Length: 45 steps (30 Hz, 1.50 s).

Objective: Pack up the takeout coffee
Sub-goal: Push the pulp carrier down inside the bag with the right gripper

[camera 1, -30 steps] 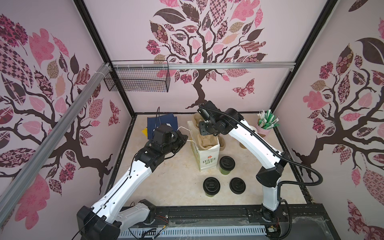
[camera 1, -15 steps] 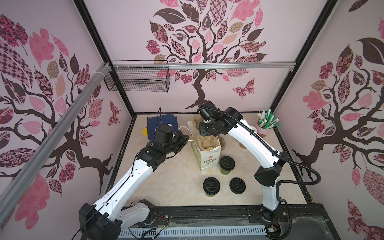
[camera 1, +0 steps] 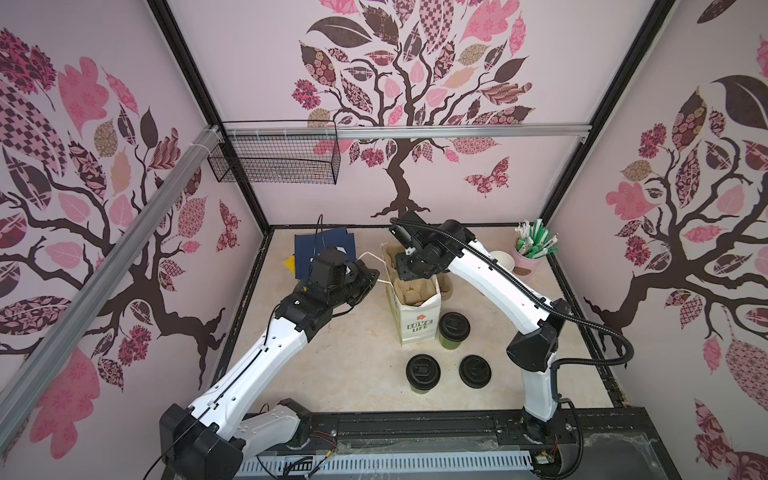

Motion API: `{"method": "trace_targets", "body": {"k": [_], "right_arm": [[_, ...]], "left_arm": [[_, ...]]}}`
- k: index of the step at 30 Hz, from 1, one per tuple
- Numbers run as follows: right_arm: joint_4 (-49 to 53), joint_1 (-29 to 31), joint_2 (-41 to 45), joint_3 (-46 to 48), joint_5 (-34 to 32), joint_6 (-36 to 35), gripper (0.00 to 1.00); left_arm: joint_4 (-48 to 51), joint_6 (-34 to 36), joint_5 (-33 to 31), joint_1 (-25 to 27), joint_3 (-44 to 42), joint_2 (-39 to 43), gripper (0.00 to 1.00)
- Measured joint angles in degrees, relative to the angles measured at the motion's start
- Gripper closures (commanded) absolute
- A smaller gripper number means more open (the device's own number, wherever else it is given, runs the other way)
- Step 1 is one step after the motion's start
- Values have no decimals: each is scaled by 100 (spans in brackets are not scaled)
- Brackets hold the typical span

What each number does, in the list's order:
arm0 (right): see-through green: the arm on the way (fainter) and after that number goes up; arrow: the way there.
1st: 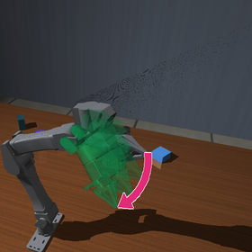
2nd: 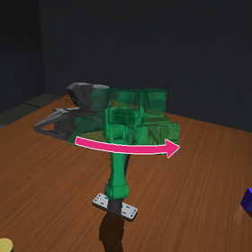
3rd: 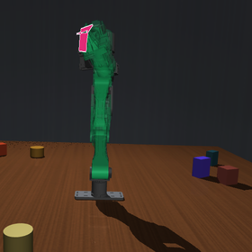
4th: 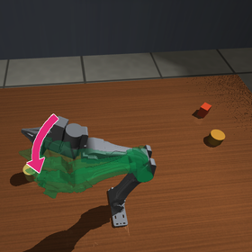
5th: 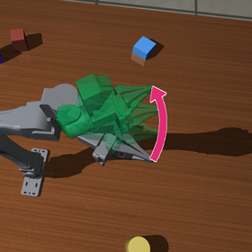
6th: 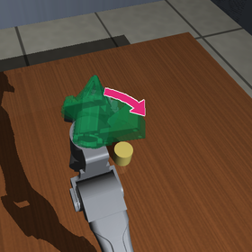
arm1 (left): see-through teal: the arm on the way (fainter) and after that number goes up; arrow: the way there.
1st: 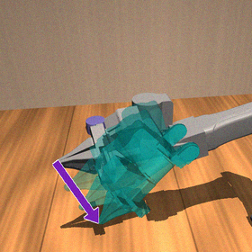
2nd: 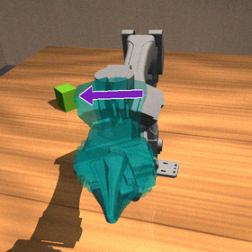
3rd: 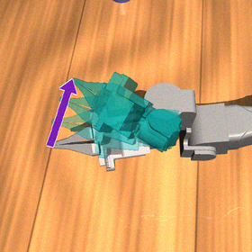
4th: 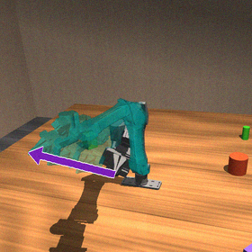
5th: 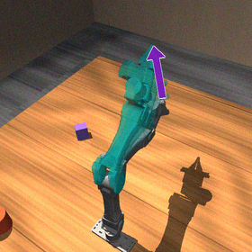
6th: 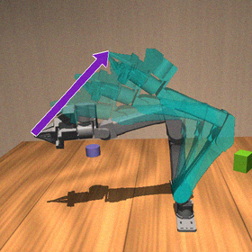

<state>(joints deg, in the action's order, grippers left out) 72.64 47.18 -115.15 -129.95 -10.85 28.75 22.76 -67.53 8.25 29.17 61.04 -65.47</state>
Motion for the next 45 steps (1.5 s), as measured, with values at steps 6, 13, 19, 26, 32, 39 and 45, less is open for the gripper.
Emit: {"method": "trace_targets", "body": {"k": [6,13,19,26,32,39,45], "right_arm": [[-35,0,-81,9,-26,22,70],[-81,0,-114,70,-20,52,71],[13,0,-120,179,107,59,72],[13,0,-74,293,170,63,72],[-179,-7,-72,741,256,111,72],[-326,-9,-96,776,350,131,72],[-308,-13,-275,754,356,127,72]], "left_arm": [[0,2,0,0,0,0,100],[0,2,9,0,-7,2,100],[-4,2,-2,0,-11,2,100],[-39,4,-7,0,-11,2,100],[-42,7,-2,0,-15,2,100],[-42,20,17,0,-31,2,100],[-48,48,103,0,-31,2,100]]}}
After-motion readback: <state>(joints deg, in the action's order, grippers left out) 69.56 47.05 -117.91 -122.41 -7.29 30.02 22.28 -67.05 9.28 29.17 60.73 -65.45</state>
